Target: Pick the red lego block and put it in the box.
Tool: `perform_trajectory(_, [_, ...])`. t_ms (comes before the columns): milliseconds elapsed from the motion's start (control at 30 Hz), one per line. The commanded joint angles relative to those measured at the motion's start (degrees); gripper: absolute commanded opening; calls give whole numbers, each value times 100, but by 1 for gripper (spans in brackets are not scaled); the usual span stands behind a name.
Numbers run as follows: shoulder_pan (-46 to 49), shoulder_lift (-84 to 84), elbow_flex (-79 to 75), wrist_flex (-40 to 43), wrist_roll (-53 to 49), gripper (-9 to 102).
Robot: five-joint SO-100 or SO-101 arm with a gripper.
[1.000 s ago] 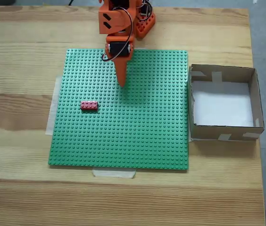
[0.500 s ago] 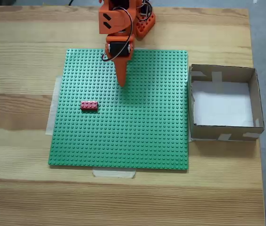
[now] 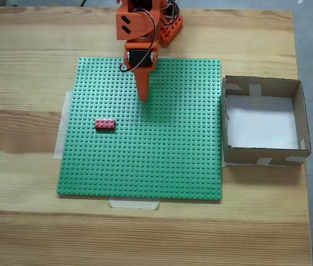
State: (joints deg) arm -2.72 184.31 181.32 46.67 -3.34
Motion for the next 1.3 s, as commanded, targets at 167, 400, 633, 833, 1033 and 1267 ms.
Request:
perform_trajectory(167, [9,35,35,-62,0,-1])
perform_trajectory(400, [9,35,35,-62,0,-1])
perform_trajectory(633, [9,35,35,-62,0,-1])
perform_trajectory(833, [-53,35,35,-62,-88,-1])
perform_trajectory(1033, [-18,35,35,-62,-44,-1])
perform_trajectory(1267, [-35,-53,0,-53,-123,1])
